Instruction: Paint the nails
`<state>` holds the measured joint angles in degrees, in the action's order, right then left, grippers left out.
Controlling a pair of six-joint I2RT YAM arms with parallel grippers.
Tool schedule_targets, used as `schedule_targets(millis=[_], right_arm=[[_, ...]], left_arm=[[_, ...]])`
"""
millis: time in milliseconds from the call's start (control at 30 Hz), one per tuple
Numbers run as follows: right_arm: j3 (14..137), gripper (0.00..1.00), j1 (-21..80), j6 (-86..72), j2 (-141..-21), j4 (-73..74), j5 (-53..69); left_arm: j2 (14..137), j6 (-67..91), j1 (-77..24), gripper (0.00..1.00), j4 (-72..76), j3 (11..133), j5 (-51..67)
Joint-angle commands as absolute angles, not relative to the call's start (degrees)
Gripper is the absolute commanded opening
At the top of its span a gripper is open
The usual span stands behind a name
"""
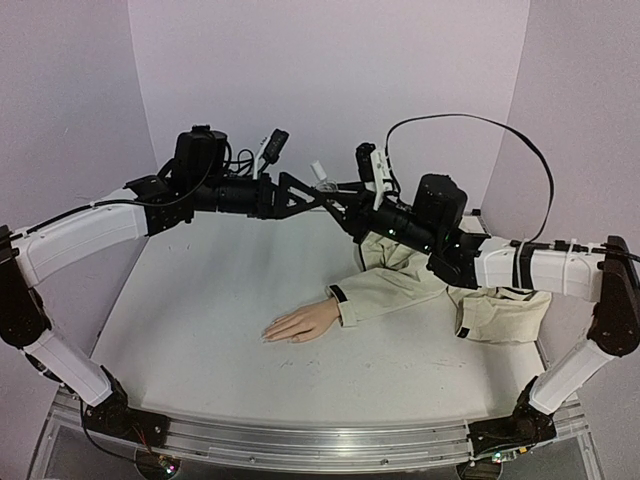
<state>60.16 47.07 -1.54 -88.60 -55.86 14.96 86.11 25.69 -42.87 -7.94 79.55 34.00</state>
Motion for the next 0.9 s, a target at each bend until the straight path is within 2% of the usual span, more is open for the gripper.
schedule_targets(millis=[0,67,300,867], right_arm=[[59.7,0.0,45.8,-2.1,-85.1,-61.4,22.8],[60.1,0.0,45.6,-1.1,-85.3,-59.8,24.7],[62.6,0.0,45.7,-0.5,-87.3,-55.3,30.6],[67.1,0.0,45.6,1.6,-91.6,-50.7,33.4]], left_arm=[[81.9,27.2,-41.0,0.97,-8.3,82.4,37.6],[82.0,26.9,-40.8,0.96,-11.8,84.3,37.8],[84.4,23.1,-40.7,0.83,-25.2,92.0,36.0],[86.8,20.3,-40.8,0.64,-31.6,96.2,35.5]])
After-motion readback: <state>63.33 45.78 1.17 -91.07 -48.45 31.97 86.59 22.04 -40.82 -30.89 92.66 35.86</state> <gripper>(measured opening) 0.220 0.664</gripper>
